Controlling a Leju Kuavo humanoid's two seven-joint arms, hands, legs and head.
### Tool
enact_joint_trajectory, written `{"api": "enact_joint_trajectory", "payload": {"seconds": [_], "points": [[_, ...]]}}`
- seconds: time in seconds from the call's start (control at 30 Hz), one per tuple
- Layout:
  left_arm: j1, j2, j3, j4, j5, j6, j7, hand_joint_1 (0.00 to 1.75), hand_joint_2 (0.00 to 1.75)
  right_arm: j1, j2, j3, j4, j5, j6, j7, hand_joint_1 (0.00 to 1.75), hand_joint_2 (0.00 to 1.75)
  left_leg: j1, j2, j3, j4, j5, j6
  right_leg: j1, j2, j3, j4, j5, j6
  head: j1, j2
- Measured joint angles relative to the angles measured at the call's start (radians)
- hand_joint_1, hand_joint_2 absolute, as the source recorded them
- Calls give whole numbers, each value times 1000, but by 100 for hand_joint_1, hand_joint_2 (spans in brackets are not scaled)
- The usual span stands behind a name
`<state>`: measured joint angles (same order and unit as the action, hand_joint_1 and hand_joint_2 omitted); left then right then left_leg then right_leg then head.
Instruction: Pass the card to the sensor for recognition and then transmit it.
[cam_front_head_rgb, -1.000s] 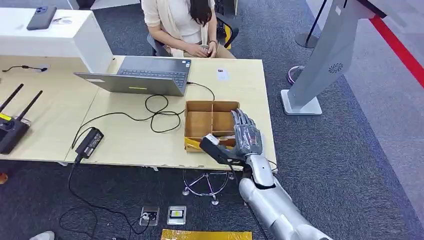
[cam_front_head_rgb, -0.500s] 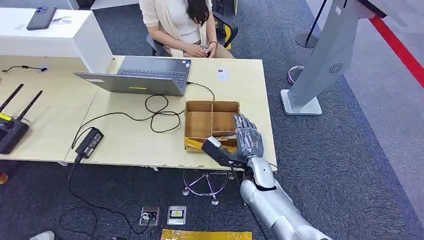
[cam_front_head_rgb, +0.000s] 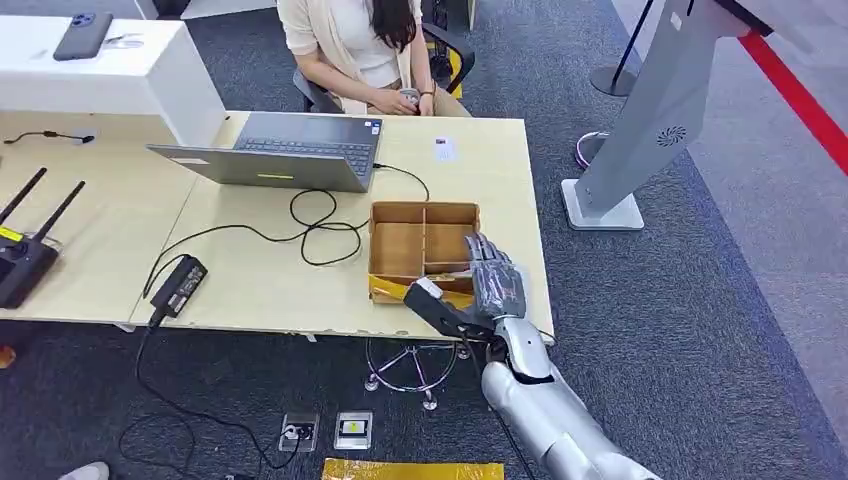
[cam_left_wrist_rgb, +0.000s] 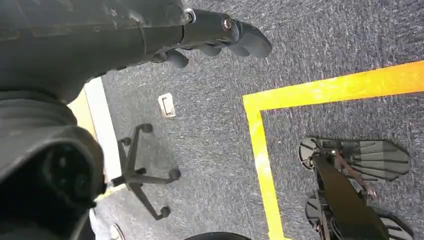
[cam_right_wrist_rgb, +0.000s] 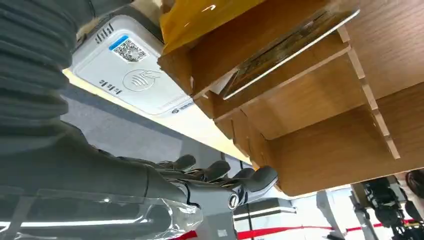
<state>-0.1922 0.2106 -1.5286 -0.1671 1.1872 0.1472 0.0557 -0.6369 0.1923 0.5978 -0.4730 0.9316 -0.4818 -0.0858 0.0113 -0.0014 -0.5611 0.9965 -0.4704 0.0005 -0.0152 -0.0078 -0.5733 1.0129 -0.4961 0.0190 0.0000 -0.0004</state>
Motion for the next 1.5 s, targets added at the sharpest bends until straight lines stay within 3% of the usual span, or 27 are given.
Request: {"api": "enact_joint_trajectory", "payload": {"seconds": [0.2,0.23,0.27,1.5], "points": [[0,0,0,0,0,0,0,0,0,6,0,0,0,-7,-2,-3,0,175,0,0,0,0,0,0,0,0,0,0,0,0,0,0],[0,0,0,0,0,0,0,0,0,7,0,0,0,-7,-3,-3,58,175,0,0,0,0,0,0,0,0,0,0,0,0,0,0],[0,0,0,0,0,0,0,0,0,8,0,0,0,-7,-5,-4,175,175,0,0,0,0,0,0,0,0,0,0,0,0,0,0],[-2,0,0,0,-18,0,0,0,0,14,5,0,8,-66,17,-40,175,175,0,0,0,0,0,0,0,0,0,0,0,0,0,0]]}}
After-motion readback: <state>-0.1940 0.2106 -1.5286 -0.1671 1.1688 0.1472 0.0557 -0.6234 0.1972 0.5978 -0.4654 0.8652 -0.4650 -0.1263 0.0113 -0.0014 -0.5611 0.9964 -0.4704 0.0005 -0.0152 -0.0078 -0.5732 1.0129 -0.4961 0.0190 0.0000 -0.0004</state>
